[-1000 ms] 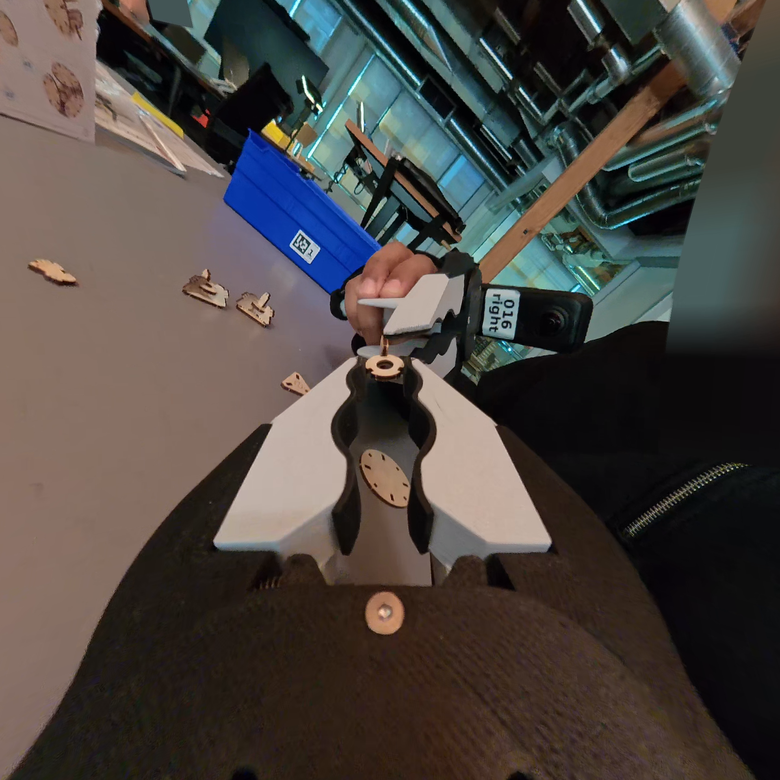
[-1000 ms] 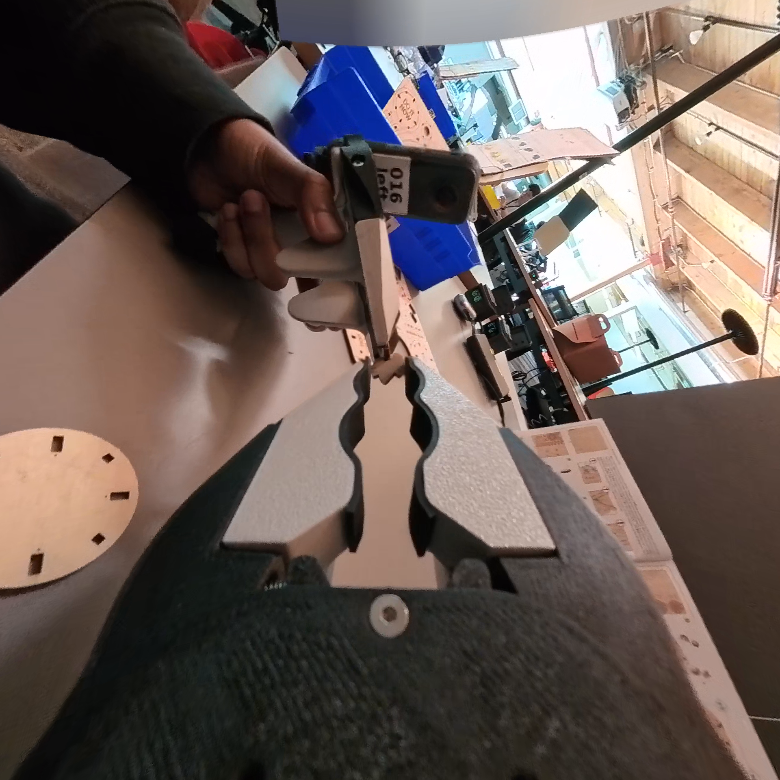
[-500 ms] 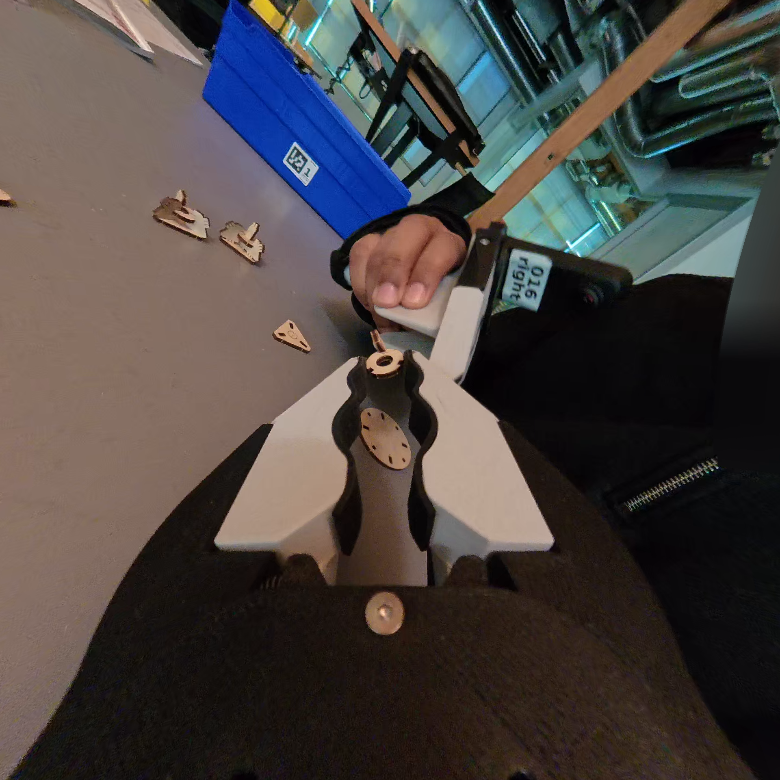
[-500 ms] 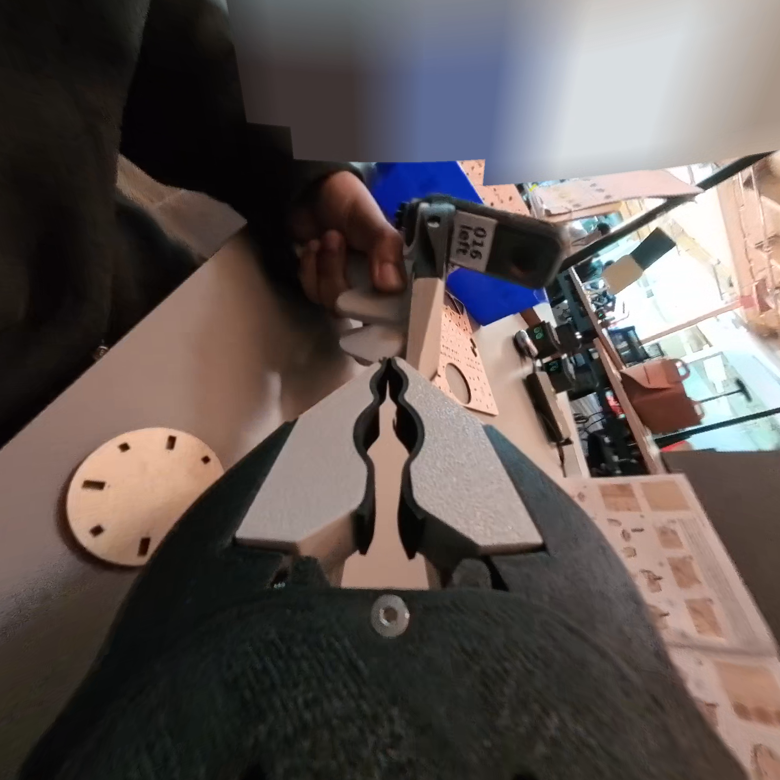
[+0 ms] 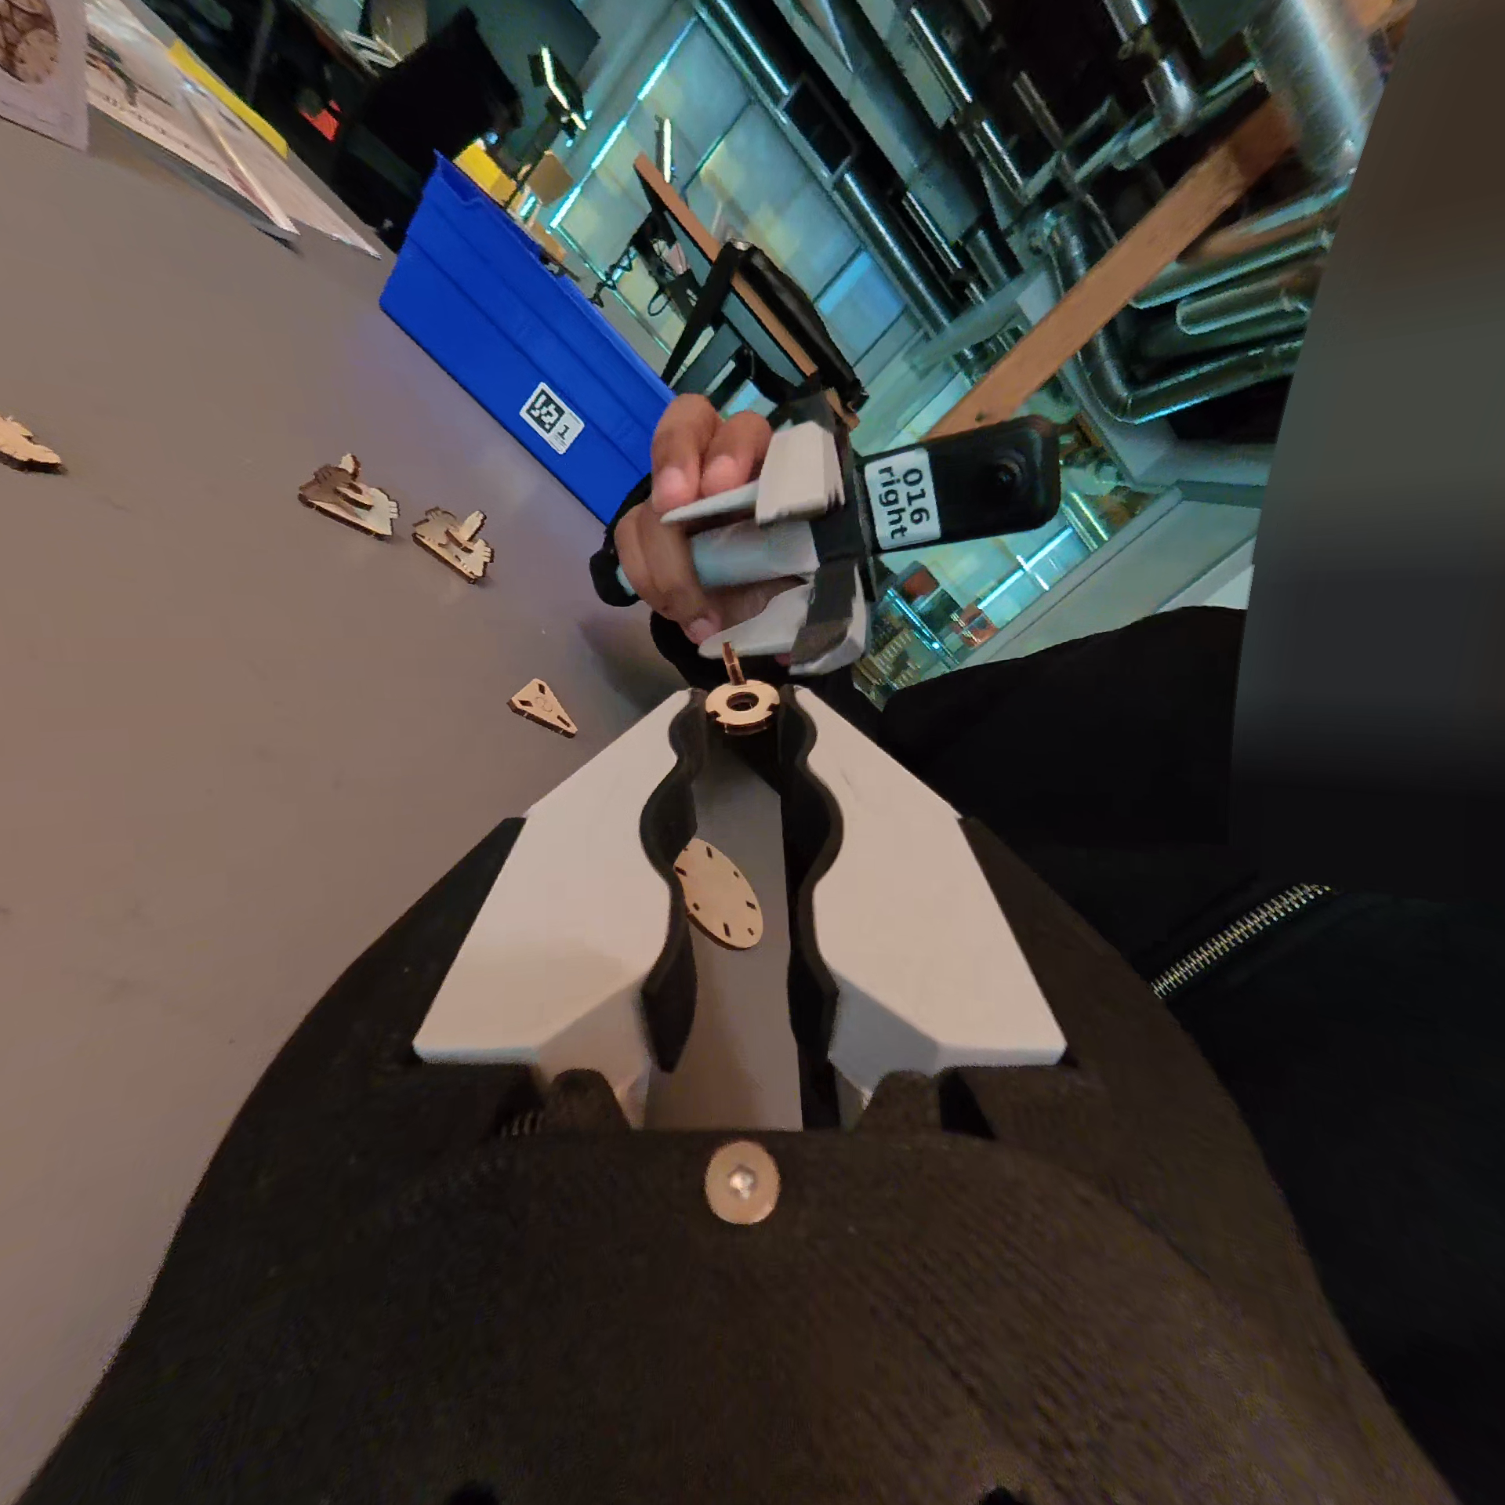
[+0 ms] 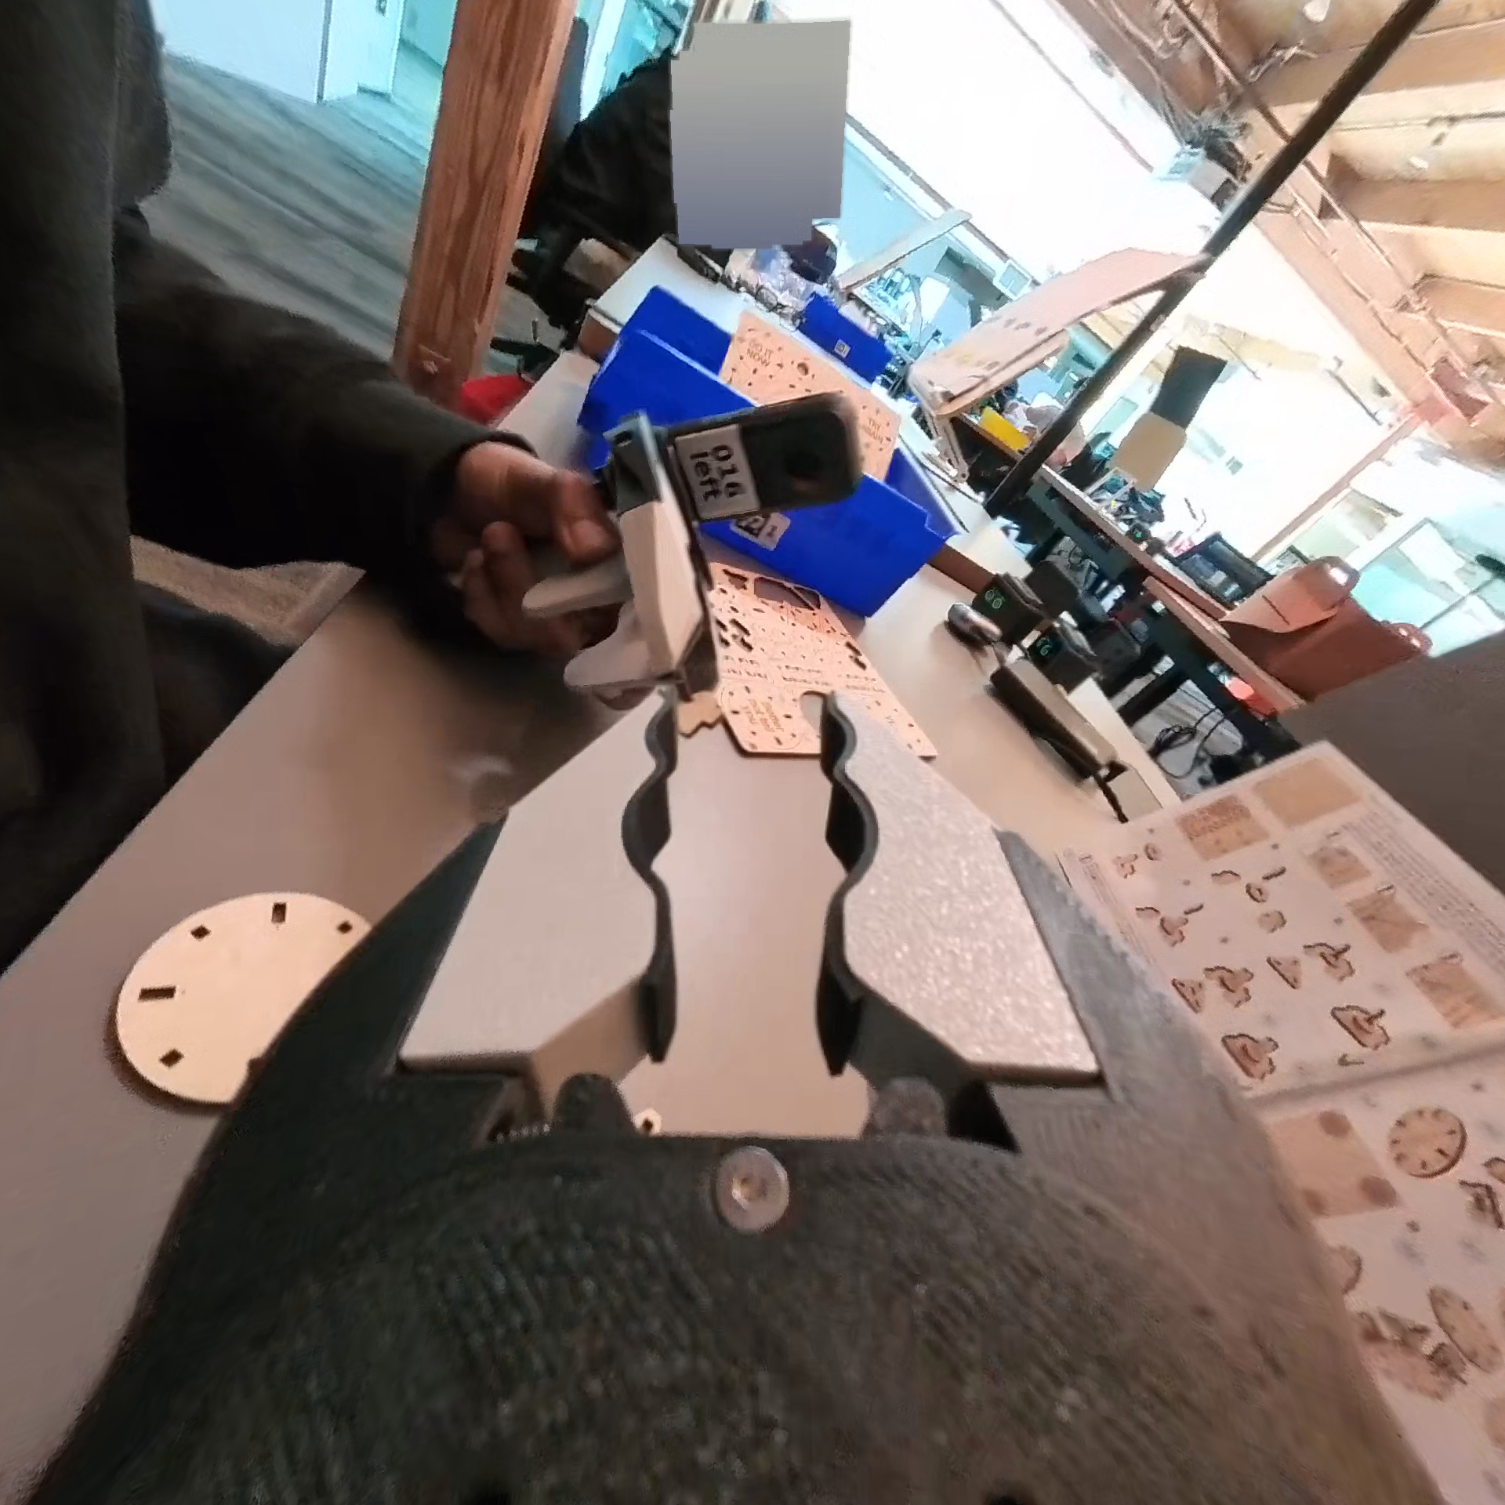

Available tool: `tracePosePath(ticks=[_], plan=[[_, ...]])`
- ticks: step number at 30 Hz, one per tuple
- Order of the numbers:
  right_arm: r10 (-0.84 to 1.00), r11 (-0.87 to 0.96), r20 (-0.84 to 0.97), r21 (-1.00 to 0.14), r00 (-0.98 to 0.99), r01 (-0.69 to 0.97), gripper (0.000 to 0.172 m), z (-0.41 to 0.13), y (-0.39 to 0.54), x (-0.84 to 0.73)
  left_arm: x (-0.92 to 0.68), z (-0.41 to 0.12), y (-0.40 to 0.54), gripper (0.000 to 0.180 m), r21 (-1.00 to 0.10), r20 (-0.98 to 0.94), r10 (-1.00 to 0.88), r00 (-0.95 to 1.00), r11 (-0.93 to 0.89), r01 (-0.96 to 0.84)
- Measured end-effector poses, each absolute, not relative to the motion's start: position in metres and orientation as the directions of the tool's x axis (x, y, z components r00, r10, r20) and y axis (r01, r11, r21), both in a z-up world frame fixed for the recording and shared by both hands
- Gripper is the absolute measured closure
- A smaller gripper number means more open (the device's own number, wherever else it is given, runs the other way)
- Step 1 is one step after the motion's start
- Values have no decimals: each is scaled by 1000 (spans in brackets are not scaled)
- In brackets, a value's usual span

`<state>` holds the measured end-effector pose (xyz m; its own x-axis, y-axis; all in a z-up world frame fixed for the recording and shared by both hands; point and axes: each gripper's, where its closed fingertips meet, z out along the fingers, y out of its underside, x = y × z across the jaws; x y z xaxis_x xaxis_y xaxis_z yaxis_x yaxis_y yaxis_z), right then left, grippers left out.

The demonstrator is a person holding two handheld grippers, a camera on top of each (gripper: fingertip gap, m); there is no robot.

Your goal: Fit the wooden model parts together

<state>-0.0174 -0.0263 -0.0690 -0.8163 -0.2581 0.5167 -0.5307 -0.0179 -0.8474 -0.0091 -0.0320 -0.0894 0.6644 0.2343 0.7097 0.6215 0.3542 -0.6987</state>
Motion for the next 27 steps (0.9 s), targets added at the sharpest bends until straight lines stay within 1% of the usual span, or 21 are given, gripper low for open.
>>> tracePosePath(ticks=[4,6,8,13,17,27], plan=[[-321,5,551,-812,-770,-583,139,-85,-31,-2,1,-83,-29,164,-679,720,138,680,343,649],[-341,-7,534,-824,-774,-566,140,-85,-30,2,6,-81,-27,165,-669,725,94,682,332,665],[-367,-30,506,-845,-780,-534,144,-81,-27,7,11,-81,-23,165,-670,724,70,686,307,675],[-439,-25,442,-876,-782,-481,149,-84,-25,18,19,-82,-17,164,-677,719,38,694,266,686],[-464,-27,429,-881,-775,-472,157,-86,-24,23,22,-82,-15,165,-678,719,24,695,247,692],[-487,-25,438,-872,-756,-488,157,-88,-21,28,25,-85,-12,164,-643,751,-3,660,220,733]])
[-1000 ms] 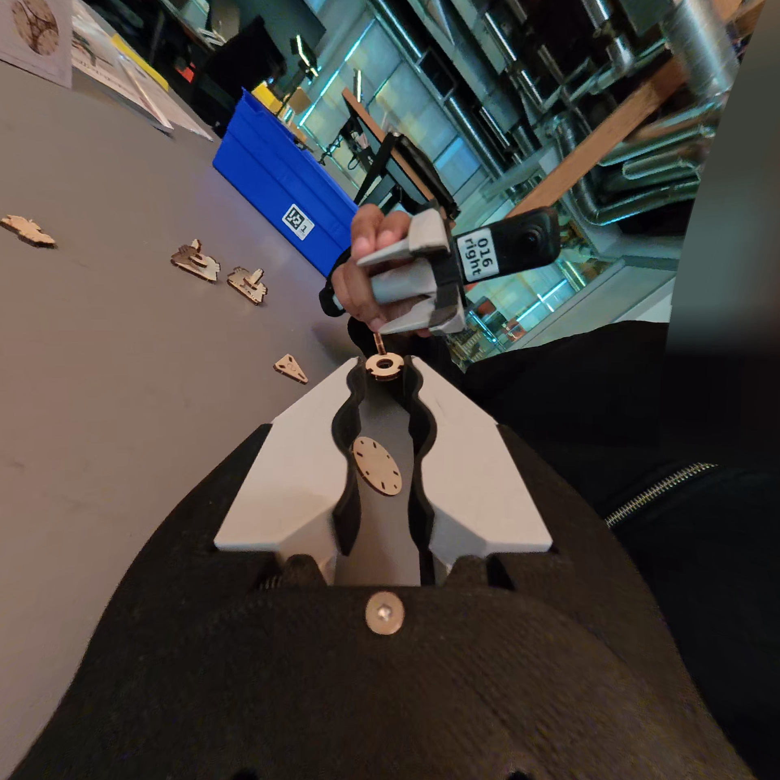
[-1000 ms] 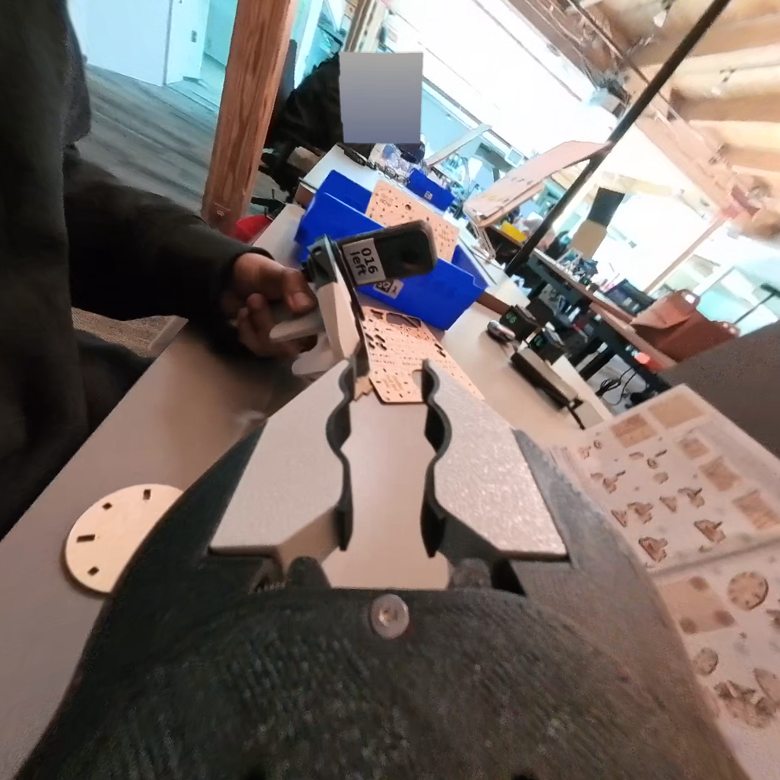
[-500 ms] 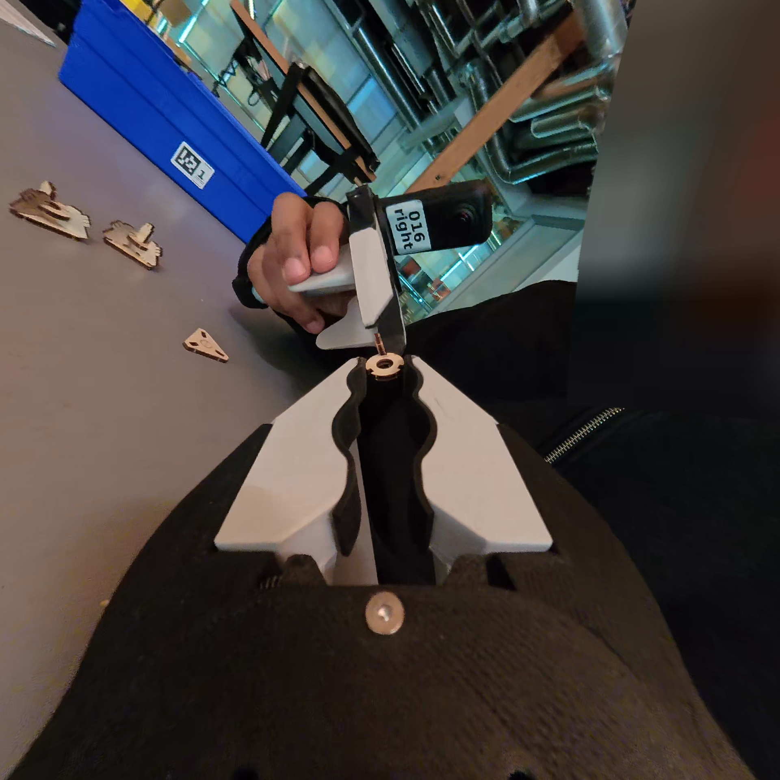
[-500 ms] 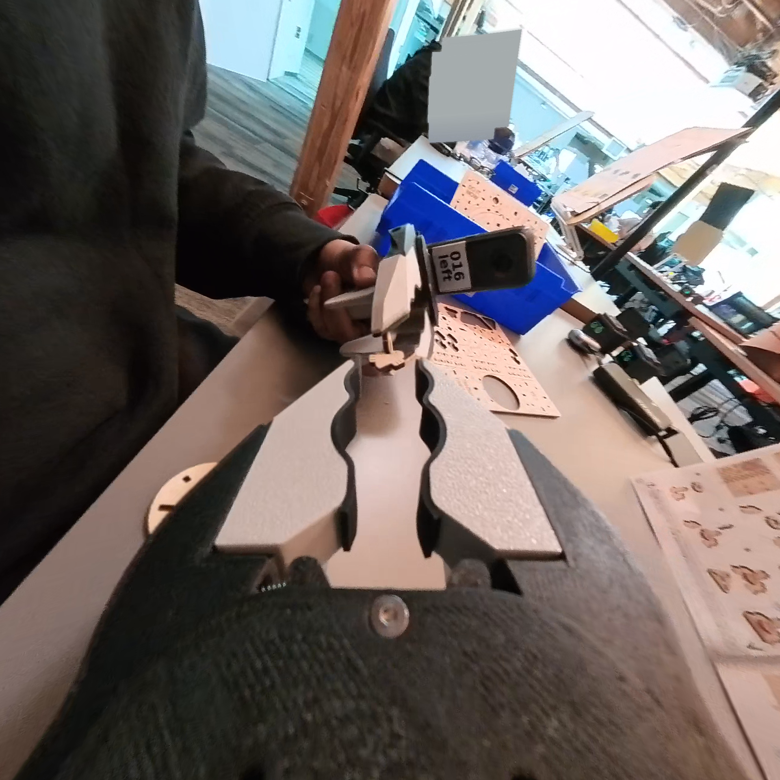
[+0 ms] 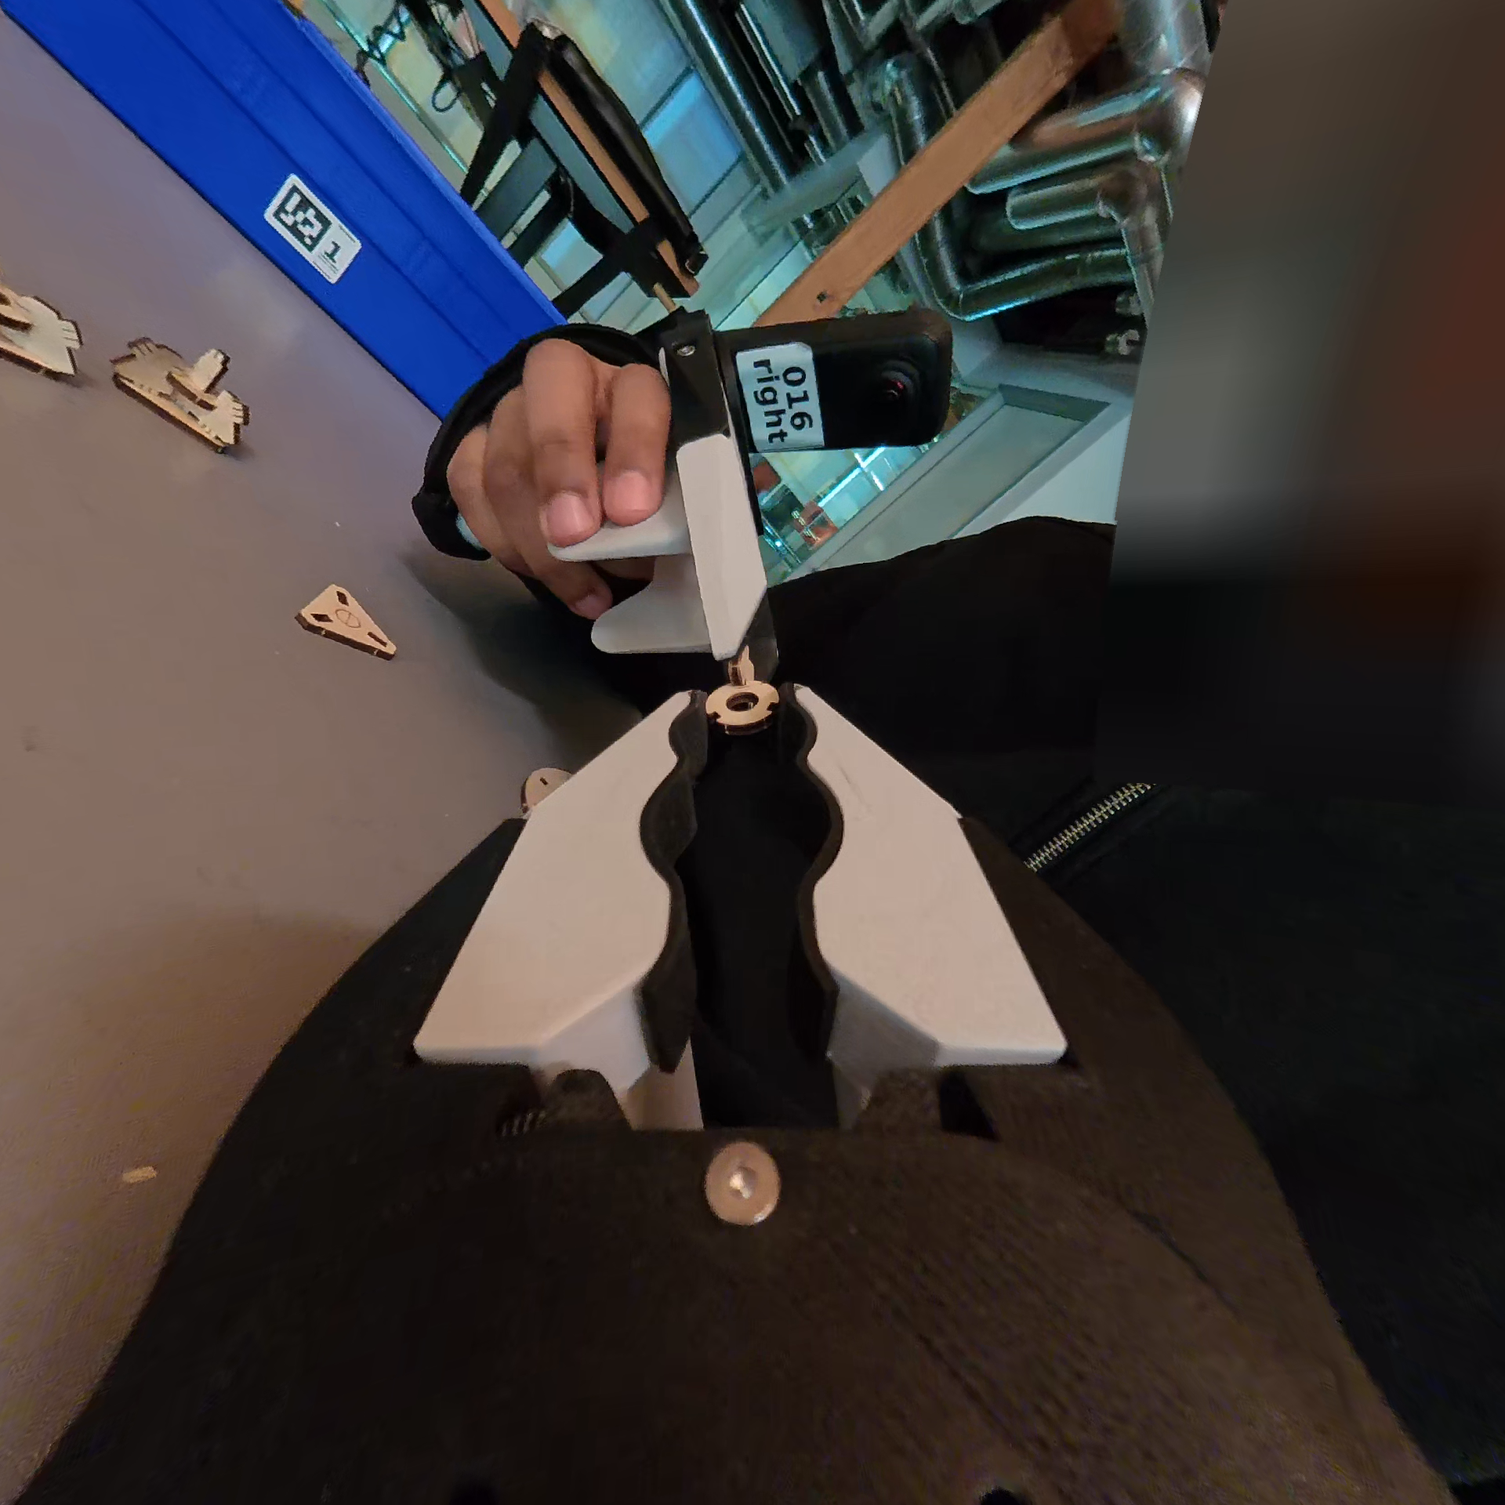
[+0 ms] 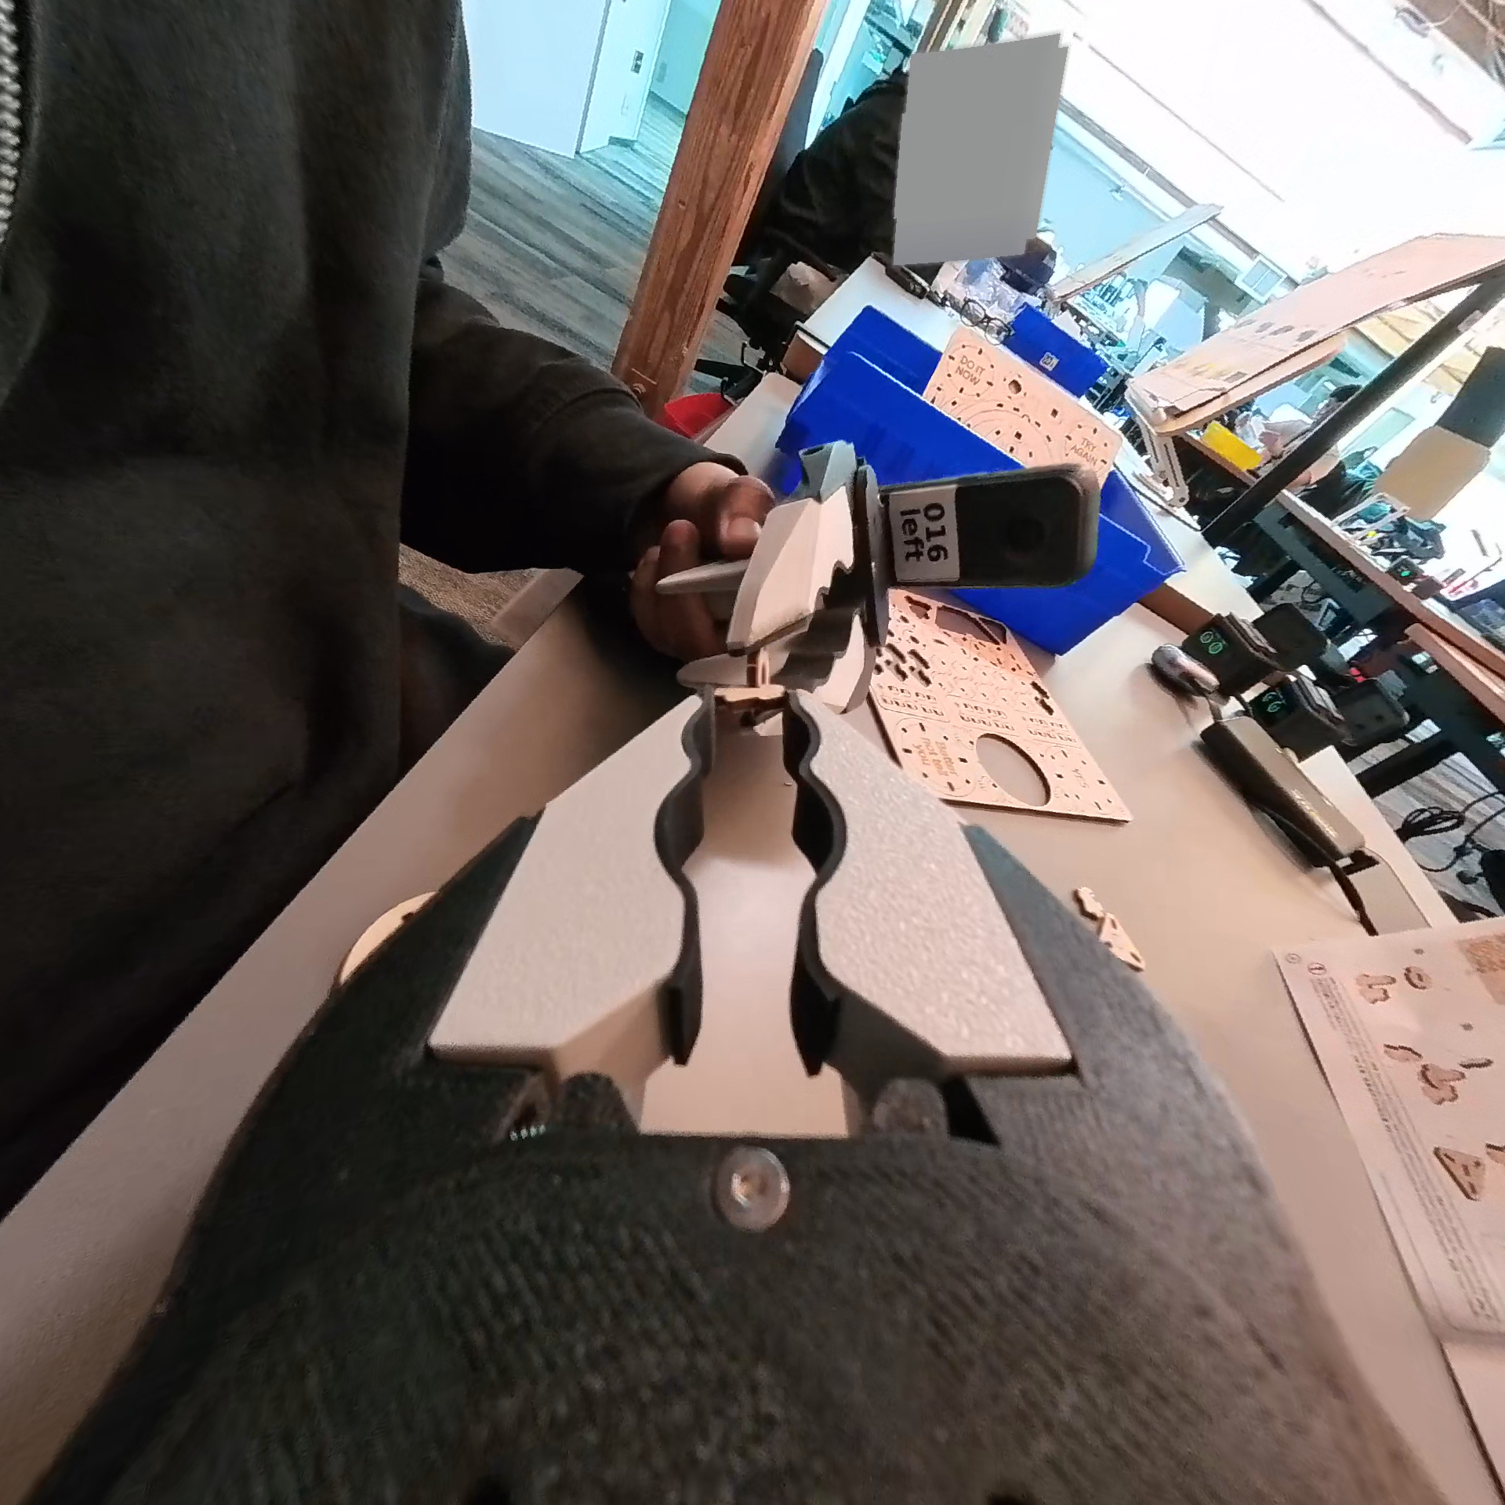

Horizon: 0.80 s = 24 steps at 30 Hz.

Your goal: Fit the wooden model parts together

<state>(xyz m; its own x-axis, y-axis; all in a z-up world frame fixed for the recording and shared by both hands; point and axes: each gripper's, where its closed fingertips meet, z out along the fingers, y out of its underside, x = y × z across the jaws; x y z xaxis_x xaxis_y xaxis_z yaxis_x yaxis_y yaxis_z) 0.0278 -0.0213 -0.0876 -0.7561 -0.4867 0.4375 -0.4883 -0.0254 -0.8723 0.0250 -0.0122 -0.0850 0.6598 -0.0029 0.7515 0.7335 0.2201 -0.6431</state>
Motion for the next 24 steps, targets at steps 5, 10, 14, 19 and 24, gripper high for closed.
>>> tracePosePath(ticks=[5,10,14,19,24], plan=[[-511,-34,420,-881,-750,-471,157,-87,-20,32,29,-84,-11,165,-627,762,-40,646,202,752],[-515,-41,416,-886,-750,-463,157,-87,-20,32,29,-83,-11,165,-598,781,-66,620,207,775],[-517,-42,417,-885,-748,-464,157,-87,-20,33,30,-83,-11,165,-593,785,-72,616,204,779],[-512,-40,424,-880,-747,-473,157,-88,-21,32,29,-84,-11,165,-596,784,-60,618,207,776],[-520,-39,428,-876,-739,-480,157,-89,-20,33,31,-85,-10,165,-600,782,-60,621,196,775]])
